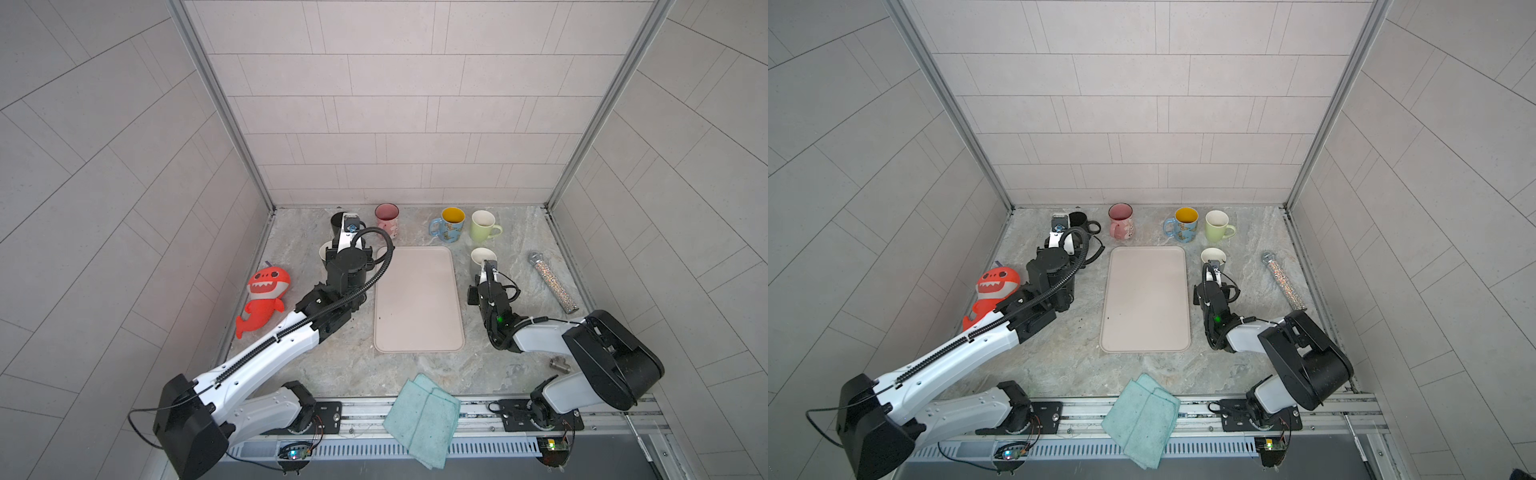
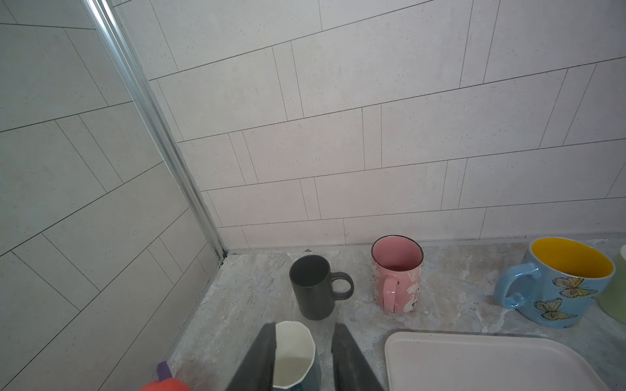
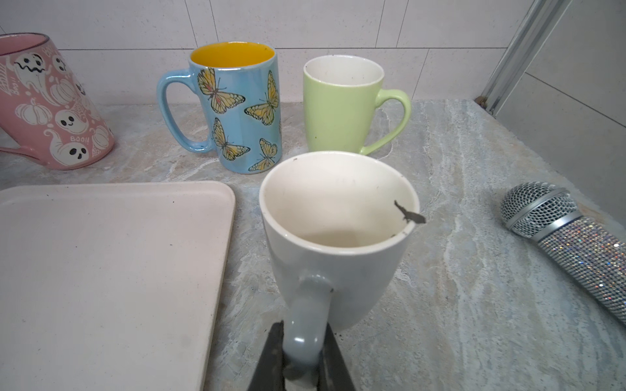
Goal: Turn the mug right side up
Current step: Place the mug at the middle-right of the table.
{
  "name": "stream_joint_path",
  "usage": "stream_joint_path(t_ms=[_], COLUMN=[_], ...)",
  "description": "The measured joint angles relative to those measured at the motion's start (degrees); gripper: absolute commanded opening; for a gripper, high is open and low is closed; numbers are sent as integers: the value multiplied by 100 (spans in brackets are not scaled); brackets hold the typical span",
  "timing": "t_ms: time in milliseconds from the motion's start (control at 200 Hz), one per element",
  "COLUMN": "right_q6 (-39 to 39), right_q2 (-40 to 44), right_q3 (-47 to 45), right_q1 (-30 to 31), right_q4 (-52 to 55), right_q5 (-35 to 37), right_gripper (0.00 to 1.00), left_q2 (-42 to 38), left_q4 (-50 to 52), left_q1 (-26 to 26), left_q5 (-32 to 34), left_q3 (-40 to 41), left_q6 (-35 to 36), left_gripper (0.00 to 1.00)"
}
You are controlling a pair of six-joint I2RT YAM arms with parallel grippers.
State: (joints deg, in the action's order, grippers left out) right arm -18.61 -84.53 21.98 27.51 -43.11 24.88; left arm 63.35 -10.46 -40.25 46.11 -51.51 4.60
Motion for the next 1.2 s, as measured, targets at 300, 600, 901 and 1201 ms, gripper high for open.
stream_joint_path(t_ms=[300,600,901,1201], right_q6=[-118,-146,-177,-621], right_q2=[-118,-107,619,2492], right_q3=[-125,-175,-173,-151], right_q1=[168,334,538,1132], right_q4=[-85,-138,428,2428], right_q5=[195,361,634,1187], right_gripper=[37,77,99,99], left_q2=[-122,-326,-511,-684], left_q4=[13,59,28,-205], left_q1=[0,0,0,66], left_q5=[2,15,90,389], left_q3=[35,170,260,533], left_q6=[-15,-17,-2,120], left_gripper=[32,32,32,44])
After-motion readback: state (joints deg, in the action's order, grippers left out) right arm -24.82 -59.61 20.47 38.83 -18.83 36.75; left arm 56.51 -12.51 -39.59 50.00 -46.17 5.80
